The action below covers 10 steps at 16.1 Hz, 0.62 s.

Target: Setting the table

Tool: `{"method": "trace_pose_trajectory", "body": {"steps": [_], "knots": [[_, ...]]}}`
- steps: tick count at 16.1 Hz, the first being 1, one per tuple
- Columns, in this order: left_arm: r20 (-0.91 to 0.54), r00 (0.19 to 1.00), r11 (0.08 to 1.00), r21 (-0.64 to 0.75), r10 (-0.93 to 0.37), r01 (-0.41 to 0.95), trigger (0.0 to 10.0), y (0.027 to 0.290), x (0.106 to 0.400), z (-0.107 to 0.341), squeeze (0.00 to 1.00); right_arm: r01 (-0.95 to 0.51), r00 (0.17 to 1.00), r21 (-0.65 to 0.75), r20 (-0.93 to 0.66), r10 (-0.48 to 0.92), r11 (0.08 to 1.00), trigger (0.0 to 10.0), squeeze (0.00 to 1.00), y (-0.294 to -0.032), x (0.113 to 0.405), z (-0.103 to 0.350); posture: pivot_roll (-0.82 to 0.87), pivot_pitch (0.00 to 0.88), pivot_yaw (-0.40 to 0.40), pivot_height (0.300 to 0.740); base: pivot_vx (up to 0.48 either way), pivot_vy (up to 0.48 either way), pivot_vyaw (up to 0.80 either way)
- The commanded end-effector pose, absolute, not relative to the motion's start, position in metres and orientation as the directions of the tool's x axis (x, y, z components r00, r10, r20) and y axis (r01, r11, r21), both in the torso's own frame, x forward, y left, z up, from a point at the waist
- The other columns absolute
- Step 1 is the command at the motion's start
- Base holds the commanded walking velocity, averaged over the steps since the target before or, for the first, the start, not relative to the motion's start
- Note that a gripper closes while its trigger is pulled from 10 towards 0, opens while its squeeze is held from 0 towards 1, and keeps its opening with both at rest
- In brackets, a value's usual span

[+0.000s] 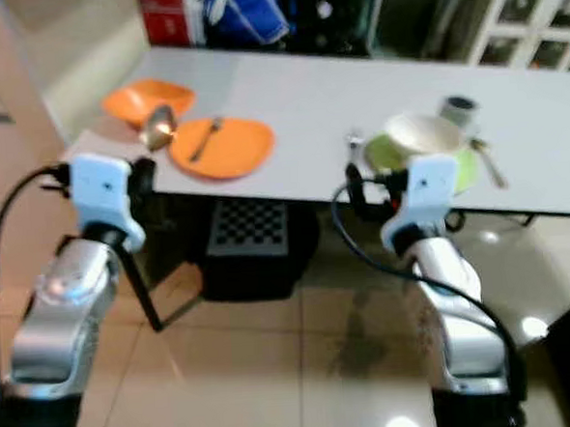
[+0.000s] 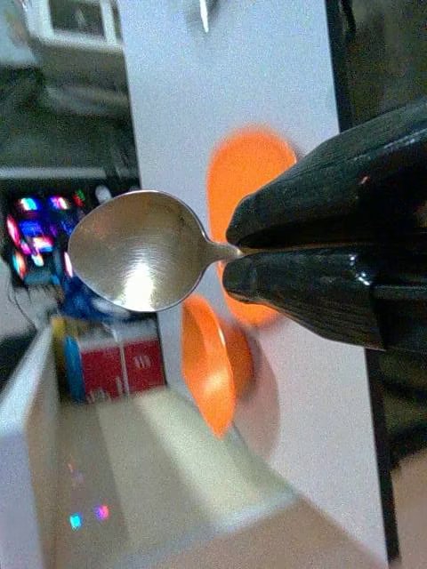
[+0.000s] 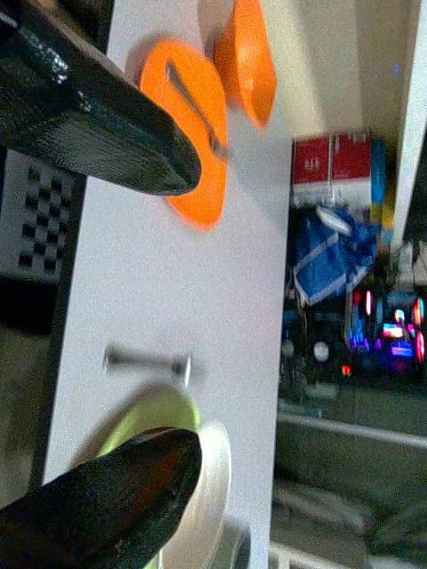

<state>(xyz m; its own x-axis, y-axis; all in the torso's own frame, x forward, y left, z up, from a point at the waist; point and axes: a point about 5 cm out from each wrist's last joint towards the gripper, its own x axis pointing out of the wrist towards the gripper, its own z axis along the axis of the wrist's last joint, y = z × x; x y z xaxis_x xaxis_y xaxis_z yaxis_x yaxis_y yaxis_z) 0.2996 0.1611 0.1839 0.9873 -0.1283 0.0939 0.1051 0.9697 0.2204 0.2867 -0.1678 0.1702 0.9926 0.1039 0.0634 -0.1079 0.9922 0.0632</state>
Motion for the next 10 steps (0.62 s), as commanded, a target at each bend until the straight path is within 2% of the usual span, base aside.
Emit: {"method": "trace_pose_trajectory", "body": {"steps": [1,5,9,10], "knots": [[0.105,0.985,0.969,0.22,-0.138,0.112,10.0,0.159,0.3004,0.1874,0.0,-0.094,0.994,0.059,0.062,0.09,0.994,10.0,0.0,-0.1724,0.2872,0.1726,0.03,0.0,-0.04,0.74,0.42,0.0,0.0],[0.101,0.985,0.968,0.222,-0.141,0.116,10.0,0.1591,0.3006,0.1871,0.0,-0.095,0.994,0.062,0.059,0.091,0.994,10.0,0.0,-0.1725,0.2868,0.1718,0.03,0.0,-0.04,0.74,0.419,0.0,0.0],[0.096,0.984,0.967,0.225,-0.148,0.123,10.0,0.1594,0.3009,0.187,0.0,-0.098,0.994,0.065,0.054,0.094,0.993,10.0,0.0,-0.1716,0.2856,0.1704,0.03,0.0,-0.036,0.74,0.419,0.0,-0.61],[0.092,0.984,0.966,0.226,-0.151,0.127,10.0,0.1596,0.3008,0.1865,0.0,-0.108,0.993,0.06,0.053,0.105,0.992,10.0,0.0,-0.1703,0.2852,0.1701,0.04,0.0,-0.038,0.74,0.42,0.0,0.0]]}}
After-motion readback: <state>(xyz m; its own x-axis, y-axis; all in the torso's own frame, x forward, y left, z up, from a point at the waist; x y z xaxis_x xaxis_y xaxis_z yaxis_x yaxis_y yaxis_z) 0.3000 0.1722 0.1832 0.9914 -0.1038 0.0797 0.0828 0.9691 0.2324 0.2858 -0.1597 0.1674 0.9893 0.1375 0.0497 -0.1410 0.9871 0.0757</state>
